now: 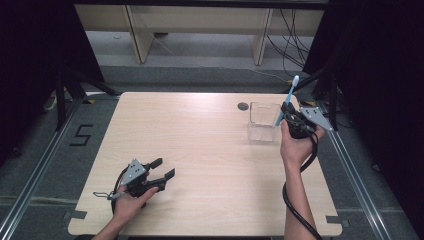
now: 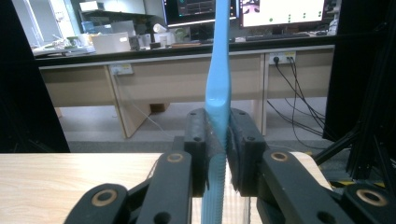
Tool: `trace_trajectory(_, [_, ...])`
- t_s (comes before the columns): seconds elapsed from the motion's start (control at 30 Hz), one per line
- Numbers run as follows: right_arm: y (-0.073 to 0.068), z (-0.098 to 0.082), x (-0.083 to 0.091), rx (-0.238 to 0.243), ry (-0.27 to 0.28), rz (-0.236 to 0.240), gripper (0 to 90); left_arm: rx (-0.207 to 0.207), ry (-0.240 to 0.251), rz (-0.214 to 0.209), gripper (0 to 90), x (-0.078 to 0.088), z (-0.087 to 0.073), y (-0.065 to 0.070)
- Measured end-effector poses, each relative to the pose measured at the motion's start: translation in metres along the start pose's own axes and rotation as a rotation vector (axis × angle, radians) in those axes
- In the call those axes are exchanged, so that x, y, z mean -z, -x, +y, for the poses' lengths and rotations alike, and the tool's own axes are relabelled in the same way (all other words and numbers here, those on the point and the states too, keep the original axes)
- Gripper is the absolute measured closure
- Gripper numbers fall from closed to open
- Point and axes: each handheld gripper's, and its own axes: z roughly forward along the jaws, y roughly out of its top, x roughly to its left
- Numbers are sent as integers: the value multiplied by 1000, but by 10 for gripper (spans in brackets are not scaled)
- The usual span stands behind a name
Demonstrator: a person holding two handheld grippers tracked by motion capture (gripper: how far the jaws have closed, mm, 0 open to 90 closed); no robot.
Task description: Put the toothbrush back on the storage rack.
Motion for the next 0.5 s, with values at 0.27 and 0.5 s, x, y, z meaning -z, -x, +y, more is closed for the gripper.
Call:
trace_trajectory(0.27, [7,0,-6,-10,5,-13,794,2,-3,1,315,0,0,0])
trace_trajectory(0.5, [10,-3,-13,-2,0,-21,794,6,-5,1,315,0,0,-1])
